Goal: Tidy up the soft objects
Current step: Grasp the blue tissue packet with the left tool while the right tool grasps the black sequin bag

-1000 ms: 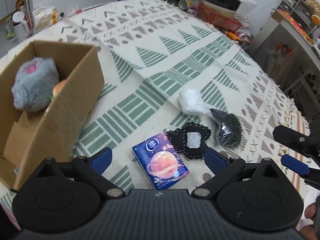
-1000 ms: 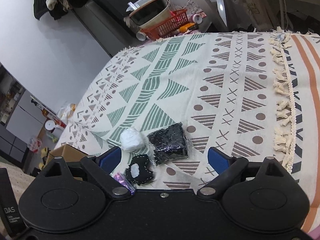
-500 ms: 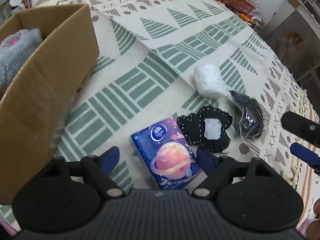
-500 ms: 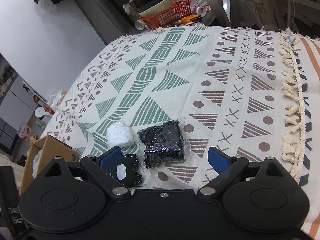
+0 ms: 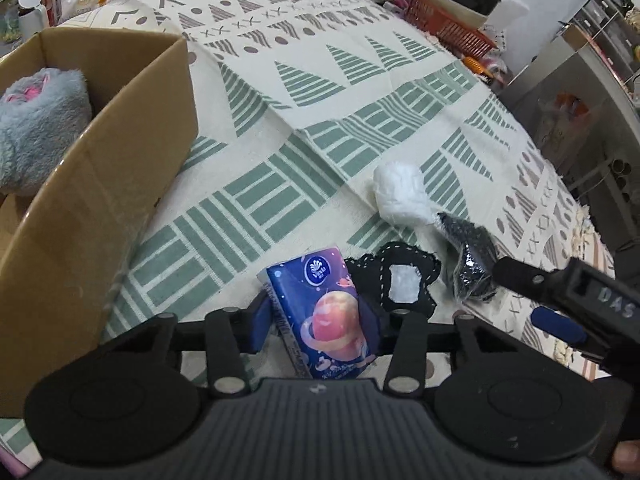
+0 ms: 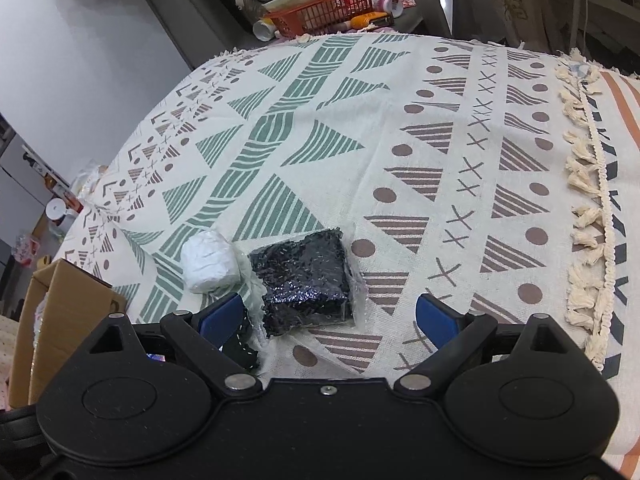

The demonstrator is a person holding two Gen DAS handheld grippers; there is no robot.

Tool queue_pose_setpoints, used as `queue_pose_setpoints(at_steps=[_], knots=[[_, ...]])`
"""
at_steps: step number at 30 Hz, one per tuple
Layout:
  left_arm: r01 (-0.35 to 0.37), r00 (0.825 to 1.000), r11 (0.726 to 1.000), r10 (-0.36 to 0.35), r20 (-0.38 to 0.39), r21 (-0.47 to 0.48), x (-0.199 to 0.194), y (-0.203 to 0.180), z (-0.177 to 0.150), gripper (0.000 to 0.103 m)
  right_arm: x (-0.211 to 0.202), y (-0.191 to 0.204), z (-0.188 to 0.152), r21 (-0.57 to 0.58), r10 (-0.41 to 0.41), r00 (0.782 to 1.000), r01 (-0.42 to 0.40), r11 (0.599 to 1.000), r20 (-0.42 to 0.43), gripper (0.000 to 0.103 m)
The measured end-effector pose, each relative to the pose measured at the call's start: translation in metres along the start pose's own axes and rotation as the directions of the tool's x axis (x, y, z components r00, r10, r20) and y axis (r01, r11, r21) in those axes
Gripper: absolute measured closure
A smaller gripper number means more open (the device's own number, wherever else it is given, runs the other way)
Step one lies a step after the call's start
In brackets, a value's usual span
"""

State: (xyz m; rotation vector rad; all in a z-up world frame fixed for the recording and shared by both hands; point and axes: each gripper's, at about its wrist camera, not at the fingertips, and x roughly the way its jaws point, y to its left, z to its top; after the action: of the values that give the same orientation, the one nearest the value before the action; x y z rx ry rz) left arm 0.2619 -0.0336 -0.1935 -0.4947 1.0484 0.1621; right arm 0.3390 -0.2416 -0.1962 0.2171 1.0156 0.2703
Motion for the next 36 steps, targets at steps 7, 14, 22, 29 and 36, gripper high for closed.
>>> queue_pose_setpoints(at_steps=[7,14,22,29,36], knots=[[0.028,1.000,0.999,-0.028,0.009,-0.017,-0.004,0.005,0.001,0.072,0.011,0.009,0.001,-0.028,-0.029,1.000,0.029,0.999,-0.002,0.012],[0.052,0.999,0.997,-0.051,0.016,-0.055,0.000,0.015,0.000,0.073,0.030,0.021,0.002,-0.059,-0.071,0.997,0.070,0.996,-0.020,0.033],[0.075,0.996,0.994,-0.070,0.060,-0.075,-0.012,0.018,0.005,0.079,0.021,0.023,-0.004,-0.058,-0.106,0.994,0.105,0.993,-0.007,0.062],[0.087,0.991,0.996,-0.082,0.107,-0.038,-0.031,0.011,0.007,0.082,-0.005,0.027,-0.010,-0.043,-0.111,0.993,0.113,0.993,0.039,0.065],[0.102,0.986,0.995,-0.102,0.129,0.008,-0.056,0.001,0.006,0.083,-0.040,0.025,-0.017,0.005,-0.109,0.990,0.109,0.994,0.087,0.065]])
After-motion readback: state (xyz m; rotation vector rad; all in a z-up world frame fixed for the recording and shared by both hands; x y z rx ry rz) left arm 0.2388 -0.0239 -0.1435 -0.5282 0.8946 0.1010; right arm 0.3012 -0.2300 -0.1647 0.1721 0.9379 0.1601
